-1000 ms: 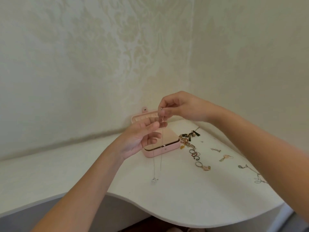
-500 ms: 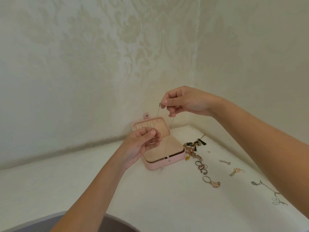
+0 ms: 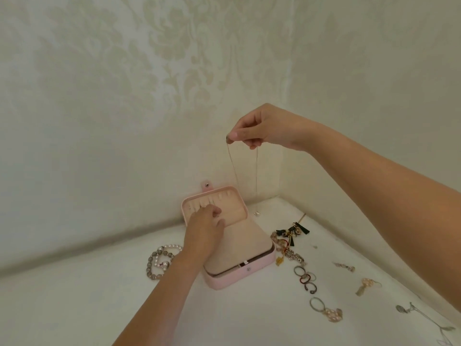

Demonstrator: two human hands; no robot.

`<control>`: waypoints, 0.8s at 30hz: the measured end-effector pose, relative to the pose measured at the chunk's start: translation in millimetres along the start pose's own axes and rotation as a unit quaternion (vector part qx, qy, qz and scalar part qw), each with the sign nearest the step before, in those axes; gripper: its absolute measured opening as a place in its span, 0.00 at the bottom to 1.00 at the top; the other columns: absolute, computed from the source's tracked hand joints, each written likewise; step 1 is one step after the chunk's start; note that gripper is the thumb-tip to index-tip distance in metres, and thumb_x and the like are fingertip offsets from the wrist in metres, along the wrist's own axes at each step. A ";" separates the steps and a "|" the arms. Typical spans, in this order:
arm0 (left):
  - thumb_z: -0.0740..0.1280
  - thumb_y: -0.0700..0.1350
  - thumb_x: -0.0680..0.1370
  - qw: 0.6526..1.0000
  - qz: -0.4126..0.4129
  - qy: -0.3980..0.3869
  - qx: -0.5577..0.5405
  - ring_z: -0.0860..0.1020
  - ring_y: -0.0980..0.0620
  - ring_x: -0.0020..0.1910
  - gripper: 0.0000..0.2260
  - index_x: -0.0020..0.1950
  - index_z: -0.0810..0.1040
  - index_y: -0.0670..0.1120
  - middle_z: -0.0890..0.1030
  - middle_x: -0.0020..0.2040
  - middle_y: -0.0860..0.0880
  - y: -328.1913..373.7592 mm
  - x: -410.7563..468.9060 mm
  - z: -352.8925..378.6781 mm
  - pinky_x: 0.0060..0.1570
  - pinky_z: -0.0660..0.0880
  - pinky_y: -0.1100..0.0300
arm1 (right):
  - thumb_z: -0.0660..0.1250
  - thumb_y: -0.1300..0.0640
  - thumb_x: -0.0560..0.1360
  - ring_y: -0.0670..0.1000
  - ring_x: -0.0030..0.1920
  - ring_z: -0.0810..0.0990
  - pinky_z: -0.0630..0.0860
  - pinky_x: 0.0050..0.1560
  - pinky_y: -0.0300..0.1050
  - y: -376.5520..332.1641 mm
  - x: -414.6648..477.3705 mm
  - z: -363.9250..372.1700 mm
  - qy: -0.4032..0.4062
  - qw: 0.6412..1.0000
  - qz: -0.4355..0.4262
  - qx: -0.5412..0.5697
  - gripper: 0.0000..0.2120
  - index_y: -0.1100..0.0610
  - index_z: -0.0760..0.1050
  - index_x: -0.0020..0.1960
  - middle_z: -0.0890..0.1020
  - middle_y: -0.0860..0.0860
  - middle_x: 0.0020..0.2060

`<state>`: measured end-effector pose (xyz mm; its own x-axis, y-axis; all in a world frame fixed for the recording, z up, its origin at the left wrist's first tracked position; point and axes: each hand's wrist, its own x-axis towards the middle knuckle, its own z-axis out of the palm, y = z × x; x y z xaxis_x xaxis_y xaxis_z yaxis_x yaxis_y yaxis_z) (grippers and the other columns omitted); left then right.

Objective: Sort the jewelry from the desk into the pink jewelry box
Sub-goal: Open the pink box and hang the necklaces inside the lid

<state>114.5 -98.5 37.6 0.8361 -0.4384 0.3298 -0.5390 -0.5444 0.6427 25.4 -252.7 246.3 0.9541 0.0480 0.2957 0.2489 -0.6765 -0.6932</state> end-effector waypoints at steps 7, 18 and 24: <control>0.62 0.51 0.77 0.982 0.037 0.020 0.183 0.69 0.44 0.59 0.22 0.70 0.65 0.47 0.72 0.63 0.46 -1.0 13.5 23.3 0.61 0.64 0.54 | 0.69 0.54 0.75 0.44 0.33 0.74 0.76 0.43 0.36 12.1 31.1 -8.2 0.002 1.000 0.006 -0.011 0.08 0.58 0.83 0.50 0.77 0.44 0.28; 0.58 0.54 0.79 0.967 0.045 0.003 0.251 0.69 0.47 0.57 0.13 0.58 0.75 0.50 0.74 0.58 0.48 -8.5 23.3 24.9 0.57 0.64 0.55 | 0.67 0.56 0.76 0.49 0.41 0.77 0.78 0.52 0.42 29.9 60.7 1.6 -0.027 0.999 0.016 -0.012 0.07 0.57 0.82 0.51 0.80 0.52 0.39; 0.59 0.54 0.79 0.963 0.059 0.023 0.262 0.68 0.48 0.58 0.12 0.56 0.76 0.50 0.74 0.57 0.50 -6.5 20.9 25.6 0.57 0.61 0.55 | 0.65 0.54 0.78 0.48 0.36 0.75 0.77 0.49 0.40 36.9 64.9 10.1 -0.026 0.999 0.020 0.029 0.11 0.60 0.81 0.49 0.79 0.52 0.37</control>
<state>132.8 -122.5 22.6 0.7626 -0.4942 0.4174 -0.5983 -0.7842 0.1647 98.2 -267.1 233.3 0.9704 0.0613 0.2338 0.2187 -0.6344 -0.7415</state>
